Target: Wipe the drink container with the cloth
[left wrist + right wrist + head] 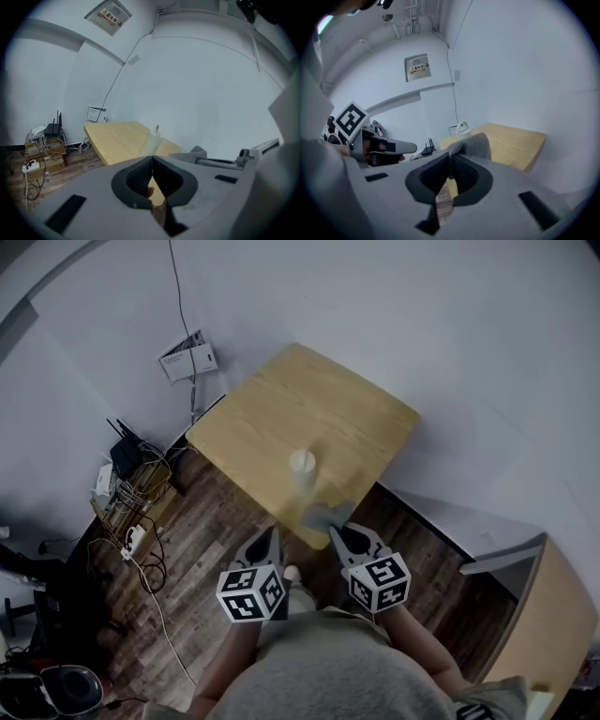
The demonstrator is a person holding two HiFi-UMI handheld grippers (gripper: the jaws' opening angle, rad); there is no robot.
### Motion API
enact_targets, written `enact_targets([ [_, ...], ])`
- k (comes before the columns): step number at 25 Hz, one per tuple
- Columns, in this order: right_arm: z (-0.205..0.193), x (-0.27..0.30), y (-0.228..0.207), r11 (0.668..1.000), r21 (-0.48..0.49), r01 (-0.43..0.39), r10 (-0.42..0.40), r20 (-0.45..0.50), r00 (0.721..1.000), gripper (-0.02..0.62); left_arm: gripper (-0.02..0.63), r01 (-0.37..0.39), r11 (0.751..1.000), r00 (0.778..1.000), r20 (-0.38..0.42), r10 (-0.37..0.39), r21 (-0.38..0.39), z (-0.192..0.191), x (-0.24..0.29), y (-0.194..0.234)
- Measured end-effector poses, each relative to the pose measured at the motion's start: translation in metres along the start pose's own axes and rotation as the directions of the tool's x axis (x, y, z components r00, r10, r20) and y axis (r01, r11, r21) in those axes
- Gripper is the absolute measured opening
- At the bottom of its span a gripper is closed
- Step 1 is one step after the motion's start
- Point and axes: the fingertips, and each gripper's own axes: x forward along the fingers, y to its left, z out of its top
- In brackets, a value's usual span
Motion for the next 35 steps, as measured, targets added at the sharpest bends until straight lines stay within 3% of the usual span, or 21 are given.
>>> enact_targets([
  [12,-0.003,-0.057,0.007,1.000,0.002,0.017,-0.017,0.045,0.999,0.009,0.003,0.002,1.000,1.000,0.008,-0.002,0.008,-0.024,-0.035,-0.026],
  [35,0.006,-0.065,0.007,1.000,-0.003,0.001,0.000,0.083,0.997,0.009,0.003,0.012,1.000,0.999,0.030,-0.012,-0.015,-0.019,-0.033,-0.036],
])
